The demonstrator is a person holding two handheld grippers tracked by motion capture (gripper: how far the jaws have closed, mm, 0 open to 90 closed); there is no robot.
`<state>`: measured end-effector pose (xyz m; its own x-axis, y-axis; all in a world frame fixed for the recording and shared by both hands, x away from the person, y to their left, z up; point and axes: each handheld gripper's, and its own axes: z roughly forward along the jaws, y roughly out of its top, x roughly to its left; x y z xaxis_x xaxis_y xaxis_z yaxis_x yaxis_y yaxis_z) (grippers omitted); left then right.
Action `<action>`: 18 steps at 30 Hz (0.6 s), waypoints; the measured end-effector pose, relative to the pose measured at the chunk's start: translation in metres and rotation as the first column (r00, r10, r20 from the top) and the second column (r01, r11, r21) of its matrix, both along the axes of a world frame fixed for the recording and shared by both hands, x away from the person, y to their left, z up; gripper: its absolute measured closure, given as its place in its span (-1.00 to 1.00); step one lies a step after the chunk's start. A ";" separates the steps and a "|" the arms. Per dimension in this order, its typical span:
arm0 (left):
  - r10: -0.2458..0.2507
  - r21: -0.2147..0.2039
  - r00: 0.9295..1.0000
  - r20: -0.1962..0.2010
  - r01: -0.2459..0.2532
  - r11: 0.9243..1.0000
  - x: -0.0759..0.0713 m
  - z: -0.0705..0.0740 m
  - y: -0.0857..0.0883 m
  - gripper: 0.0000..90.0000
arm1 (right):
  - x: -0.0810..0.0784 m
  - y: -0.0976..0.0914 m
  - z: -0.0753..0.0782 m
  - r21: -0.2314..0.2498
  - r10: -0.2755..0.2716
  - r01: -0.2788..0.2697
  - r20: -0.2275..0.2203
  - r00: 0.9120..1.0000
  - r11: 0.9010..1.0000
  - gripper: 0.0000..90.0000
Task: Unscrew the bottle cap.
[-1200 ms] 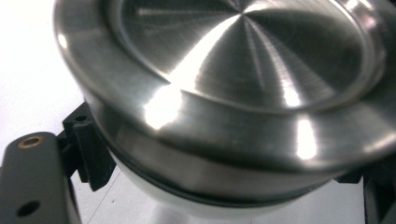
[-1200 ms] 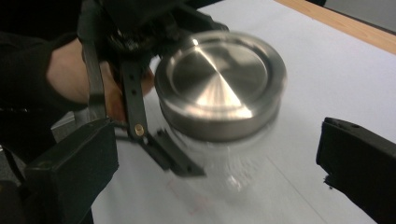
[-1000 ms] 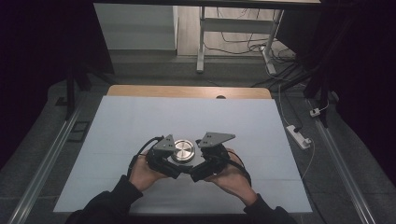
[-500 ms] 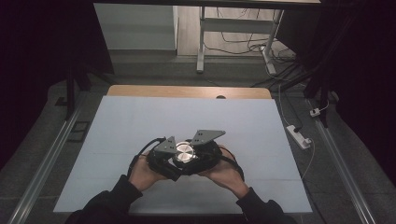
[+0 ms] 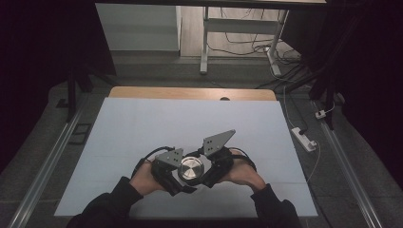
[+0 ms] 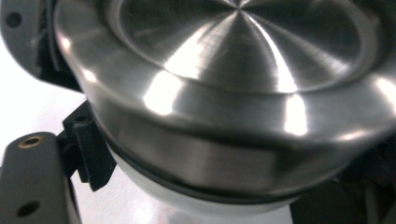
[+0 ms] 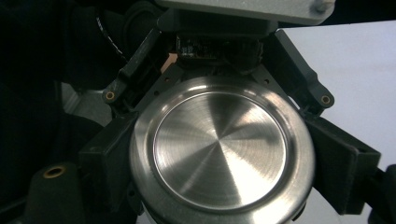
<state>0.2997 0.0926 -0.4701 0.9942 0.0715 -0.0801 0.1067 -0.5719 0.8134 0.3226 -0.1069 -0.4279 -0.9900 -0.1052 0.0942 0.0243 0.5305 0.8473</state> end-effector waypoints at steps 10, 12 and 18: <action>0.317 0.029 0.948 0.015 -0.317 0.948 0.012 -0.002 0.012 -0.66 | 0.001 -0.001 0.012 -0.035 -0.436 0.436 0.005 0.900 0.899 -0.98; 0.335 0.029 0.942 0.014 -0.335 0.942 0.011 -0.003 0.011 -0.66 | -0.003 0.004 0.012 -0.032 -0.482 0.482 0.030 0.876 0.875 -0.94; 0.319 0.029 0.947 0.028 -0.319 0.947 0.006 0.000 0.006 -0.66 | -0.013 0.019 0.006 -0.036 -0.501 0.506 0.091 0.861 0.862 -0.72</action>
